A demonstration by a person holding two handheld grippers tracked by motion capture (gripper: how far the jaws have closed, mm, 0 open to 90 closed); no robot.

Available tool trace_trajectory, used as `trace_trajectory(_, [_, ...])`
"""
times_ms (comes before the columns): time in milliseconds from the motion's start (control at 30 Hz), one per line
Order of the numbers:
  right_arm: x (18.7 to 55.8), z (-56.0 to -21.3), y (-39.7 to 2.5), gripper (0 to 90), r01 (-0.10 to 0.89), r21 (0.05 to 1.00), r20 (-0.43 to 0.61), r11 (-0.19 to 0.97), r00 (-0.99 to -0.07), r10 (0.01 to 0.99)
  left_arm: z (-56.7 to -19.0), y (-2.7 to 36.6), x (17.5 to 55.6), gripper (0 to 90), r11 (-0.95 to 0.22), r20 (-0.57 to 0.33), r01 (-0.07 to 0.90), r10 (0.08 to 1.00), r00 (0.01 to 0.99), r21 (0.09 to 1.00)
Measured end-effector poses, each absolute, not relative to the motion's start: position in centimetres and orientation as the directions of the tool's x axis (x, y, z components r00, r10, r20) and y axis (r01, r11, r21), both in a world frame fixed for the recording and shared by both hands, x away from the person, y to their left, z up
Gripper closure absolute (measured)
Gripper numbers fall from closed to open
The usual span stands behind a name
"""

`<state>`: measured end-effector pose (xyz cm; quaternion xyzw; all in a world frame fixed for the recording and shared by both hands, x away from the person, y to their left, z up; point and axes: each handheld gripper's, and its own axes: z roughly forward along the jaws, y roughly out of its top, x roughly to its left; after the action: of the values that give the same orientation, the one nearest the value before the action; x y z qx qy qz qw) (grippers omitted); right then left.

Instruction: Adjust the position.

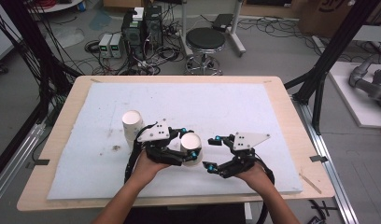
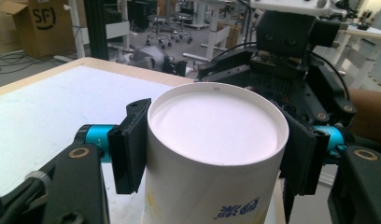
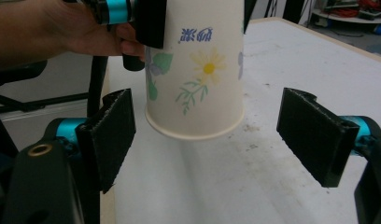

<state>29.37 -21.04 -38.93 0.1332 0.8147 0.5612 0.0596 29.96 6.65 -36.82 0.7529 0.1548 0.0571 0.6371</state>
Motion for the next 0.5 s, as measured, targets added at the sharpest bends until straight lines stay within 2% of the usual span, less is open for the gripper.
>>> trace_trajectory(500, [29.5,-39.7,-18.9,20.4,0.158,0.926,0.084,0.342,-0.972,0.221,-37.3,5.3,29.5,34.2,-0.128,-0.134,0.168,0.239,0.962,0.977])
